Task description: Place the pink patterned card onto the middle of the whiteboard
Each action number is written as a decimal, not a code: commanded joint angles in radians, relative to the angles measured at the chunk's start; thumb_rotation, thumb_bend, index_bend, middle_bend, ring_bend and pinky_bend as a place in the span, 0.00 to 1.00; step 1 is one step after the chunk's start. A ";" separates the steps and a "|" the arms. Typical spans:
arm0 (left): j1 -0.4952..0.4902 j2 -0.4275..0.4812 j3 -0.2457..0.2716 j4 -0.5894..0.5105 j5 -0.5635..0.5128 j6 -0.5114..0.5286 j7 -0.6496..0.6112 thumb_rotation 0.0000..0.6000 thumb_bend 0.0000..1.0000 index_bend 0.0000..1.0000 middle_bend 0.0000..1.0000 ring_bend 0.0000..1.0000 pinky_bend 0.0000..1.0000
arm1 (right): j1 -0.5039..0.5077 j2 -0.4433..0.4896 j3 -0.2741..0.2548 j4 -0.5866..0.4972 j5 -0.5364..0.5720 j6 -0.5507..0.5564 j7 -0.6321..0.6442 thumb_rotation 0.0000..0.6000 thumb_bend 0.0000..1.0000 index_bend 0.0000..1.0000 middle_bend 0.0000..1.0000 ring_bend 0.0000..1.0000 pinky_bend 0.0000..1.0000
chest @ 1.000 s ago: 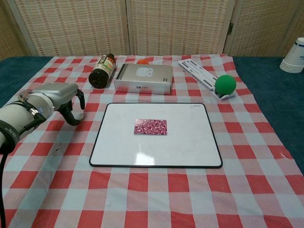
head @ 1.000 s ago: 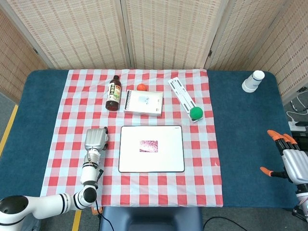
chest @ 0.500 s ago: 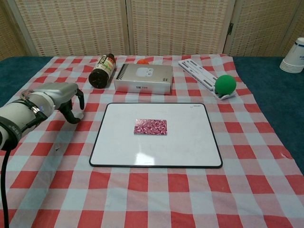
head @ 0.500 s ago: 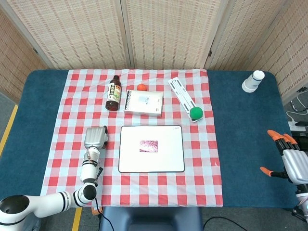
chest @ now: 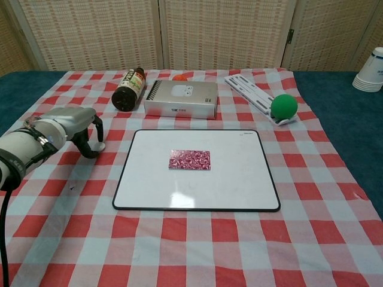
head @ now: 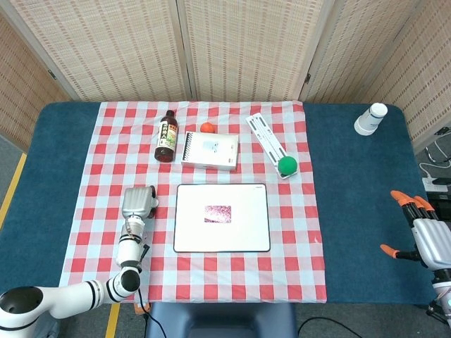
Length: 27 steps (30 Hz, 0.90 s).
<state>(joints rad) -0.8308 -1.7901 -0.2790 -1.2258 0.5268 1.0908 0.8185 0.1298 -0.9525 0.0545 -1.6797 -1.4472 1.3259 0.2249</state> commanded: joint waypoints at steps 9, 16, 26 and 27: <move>-0.001 -0.007 -0.003 0.013 0.000 -0.007 -0.003 1.00 0.34 0.47 0.99 1.00 1.00 | 0.002 -0.001 0.000 -0.003 0.003 -0.004 -0.006 1.00 0.00 0.05 0.08 0.00 0.07; -0.005 -0.001 -0.010 0.008 0.002 -0.003 0.001 1.00 0.35 0.49 1.00 1.00 1.00 | 0.003 0.000 0.002 -0.002 0.006 -0.006 -0.002 1.00 0.00 0.05 0.08 0.00 0.07; -0.039 0.031 -0.055 -0.114 -0.006 0.036 0.036 1.00 0.35 0.49 1.00 1.00 1.00 | 0.005 0.000 0.002 0.000 0.008 -0.012 -0.001 1.00 0.00 0.05 0.08 0.00 0.07; -0.047 0.030 -0.058 -0.134 -0.005 0.041 0.044 1.00 0.35 0.49 1.00 1.00 1.00 | 0.006 0.000 0.002 -0.001 0.009 -0.014 -0.002 1.00 0.00 0.05 0.08 0.00 0.07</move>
<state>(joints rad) -0.8611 -1.7638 -0.3233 -1.3215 0.5231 1.1165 0.8473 0.1356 -0.9521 0.0563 -1.6803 -1.4386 1.3124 0.2233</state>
